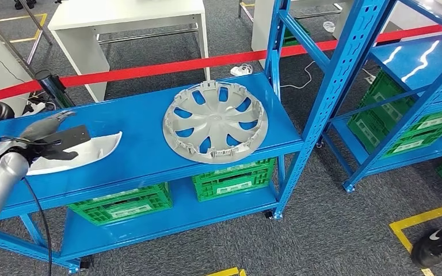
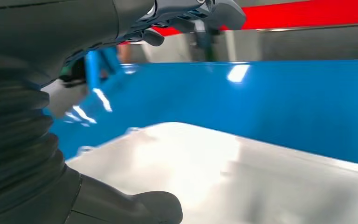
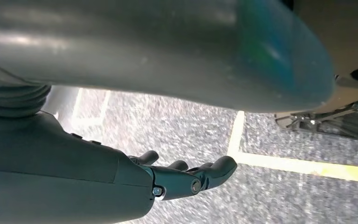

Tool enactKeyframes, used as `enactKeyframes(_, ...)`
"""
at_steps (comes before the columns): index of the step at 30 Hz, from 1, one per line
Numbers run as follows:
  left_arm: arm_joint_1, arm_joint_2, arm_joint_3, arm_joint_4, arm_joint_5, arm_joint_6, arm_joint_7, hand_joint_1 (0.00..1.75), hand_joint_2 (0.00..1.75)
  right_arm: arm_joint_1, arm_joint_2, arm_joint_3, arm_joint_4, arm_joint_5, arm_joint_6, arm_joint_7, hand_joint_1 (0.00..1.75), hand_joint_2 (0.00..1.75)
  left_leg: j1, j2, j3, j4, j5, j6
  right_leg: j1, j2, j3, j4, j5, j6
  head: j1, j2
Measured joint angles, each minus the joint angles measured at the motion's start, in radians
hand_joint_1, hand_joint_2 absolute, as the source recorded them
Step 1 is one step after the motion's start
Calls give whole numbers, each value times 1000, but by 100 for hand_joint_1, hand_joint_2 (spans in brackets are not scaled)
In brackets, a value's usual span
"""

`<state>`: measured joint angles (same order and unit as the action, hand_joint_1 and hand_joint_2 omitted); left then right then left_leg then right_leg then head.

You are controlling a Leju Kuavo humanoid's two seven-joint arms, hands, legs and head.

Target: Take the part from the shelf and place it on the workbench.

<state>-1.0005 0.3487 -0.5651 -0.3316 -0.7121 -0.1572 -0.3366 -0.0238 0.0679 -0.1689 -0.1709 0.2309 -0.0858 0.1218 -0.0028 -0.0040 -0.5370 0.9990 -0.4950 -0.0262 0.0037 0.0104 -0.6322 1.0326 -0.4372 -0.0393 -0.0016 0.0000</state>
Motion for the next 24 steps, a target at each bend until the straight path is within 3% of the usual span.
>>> enactKeyframes(5, 117, 102, -5, -7, 16, 166, 7, 0, 175, -1, -2, 44, 0, 20, 5, -21, 0, 0, 0, 9, 8, -2, -5, -3, 0, 9, 3, 0, -3, -1, -1, 0)
enactKeyframes(8, 180, 96, -7, -5, -11, 224, 56, 0, 175, -2, -4, 50, 0, 7, 10, 4, 0, 0, 0, 1, 11, -2, -4, -3, 1, 1, 5, -1, -5, 1, 0, 0)
enactKeyframes(12, 199, 51, -13, -4, -22, 185, 73, 0, 175, -8, -5, 50, 0, -18, 11, 37, 0, 0, 0, -9, 12, -1, -4, -2, 0, -8, 12, -2, -7, 3, 0, 0)
enactKeyframes(17, 195, 38, -4, -5, 84, 75, -18, 0, 175, -8, -5, 49, 0, -25, 11, 64, 0, 0, -1, -2, 12, -1, -8, 3, -3, -3, 16, -2, -8, 5, 0, 0)
enactKeyframes(21, 206, 34, 47, -8, 198, 70, -89, 0, 0, -7, -5, 47, 0, -24, 13, 63, 0, 0, -1, -2, 13, -1, -8, 3, -2, -3, 16, -3, -8, 5, 0, 0)
enactKeyframes(24, 217, 29, 100, -12, 260, 71, -141, 0, 0, -7, -5, 47, 0, -22, 19, 45, 0, 0, -1, -2, 13, -1, -8, 3, -1, -3, 16, -3, -8, 5, 0, 0)
